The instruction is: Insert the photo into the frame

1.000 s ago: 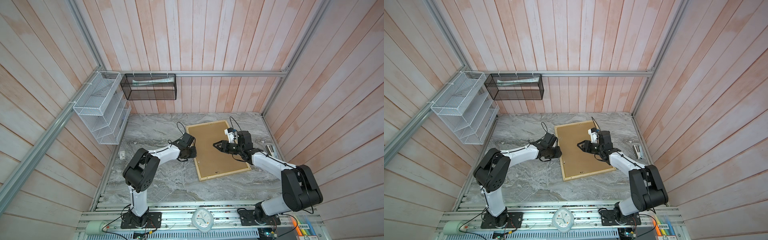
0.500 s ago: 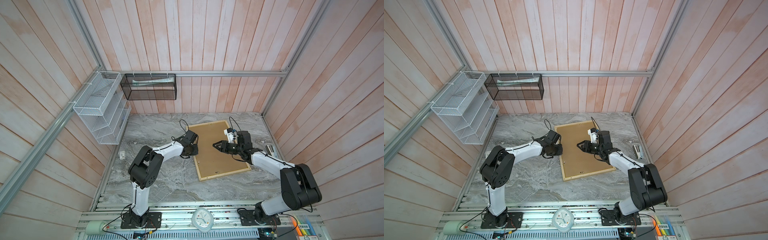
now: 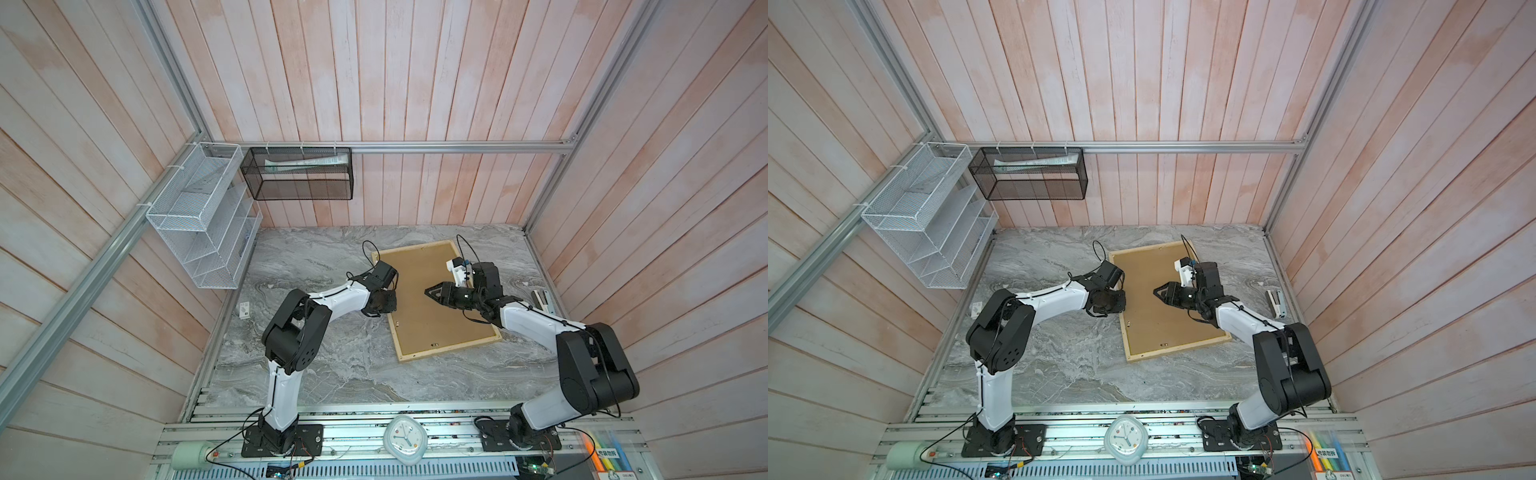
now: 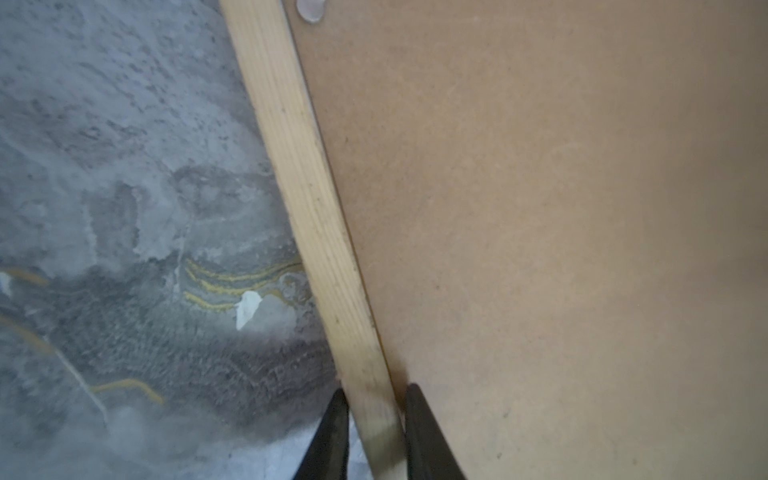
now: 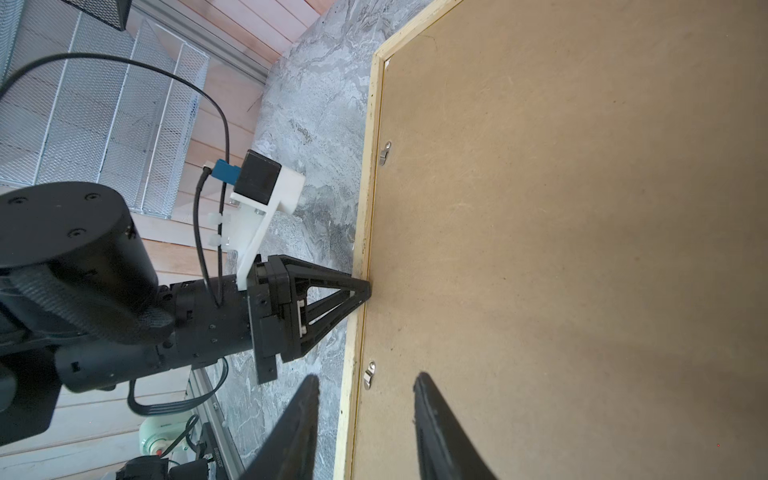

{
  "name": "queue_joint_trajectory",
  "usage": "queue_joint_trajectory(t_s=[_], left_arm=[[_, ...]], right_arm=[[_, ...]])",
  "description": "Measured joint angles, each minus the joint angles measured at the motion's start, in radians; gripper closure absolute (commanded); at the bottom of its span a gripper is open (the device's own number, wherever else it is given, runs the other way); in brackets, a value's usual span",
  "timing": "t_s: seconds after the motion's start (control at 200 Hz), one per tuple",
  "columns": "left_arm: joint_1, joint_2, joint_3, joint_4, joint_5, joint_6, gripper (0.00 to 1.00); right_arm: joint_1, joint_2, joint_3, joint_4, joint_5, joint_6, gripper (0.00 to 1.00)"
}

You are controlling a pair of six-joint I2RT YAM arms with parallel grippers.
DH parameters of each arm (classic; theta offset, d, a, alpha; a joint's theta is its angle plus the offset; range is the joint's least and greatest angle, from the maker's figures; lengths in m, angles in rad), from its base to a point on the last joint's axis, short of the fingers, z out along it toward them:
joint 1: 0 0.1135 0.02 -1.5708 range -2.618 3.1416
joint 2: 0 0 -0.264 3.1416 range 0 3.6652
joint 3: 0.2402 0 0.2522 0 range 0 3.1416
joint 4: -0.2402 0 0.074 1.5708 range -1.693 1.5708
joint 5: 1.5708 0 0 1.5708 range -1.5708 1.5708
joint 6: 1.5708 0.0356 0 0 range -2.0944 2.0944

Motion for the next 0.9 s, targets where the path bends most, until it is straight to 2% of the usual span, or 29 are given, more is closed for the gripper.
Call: queue_joint_trajectory(t_s=[0.21, 0.39, 0.62, 0.9], left_arm=[[0.041, 0.001, -0.004, 0.013, 0.042, 0.027, 0.83], [0.102, 0.001, -0.015, 0.042, 0.103, 0.081, 0.83], [0.115, -0.005, -0.031, 0.058, 0.119, 0.1, 0.84], [0.114, -0.059, -0.137, 0.161, 0.118, 0.027, 0.86]], right_arm=[[0.014, 0.066, 0.004, 0.018, -0.017, 0.031, 0.65], [0.068, 0.163, 0.034, 0.042, -0.014, 0.095, 0.65], [0.145, 0.339, 0.247, 0.053, 0.046, 0.185, 0.63], [0.181, 0.527, 0.52, 0.007, 0.117, 0.225, 0.62]])
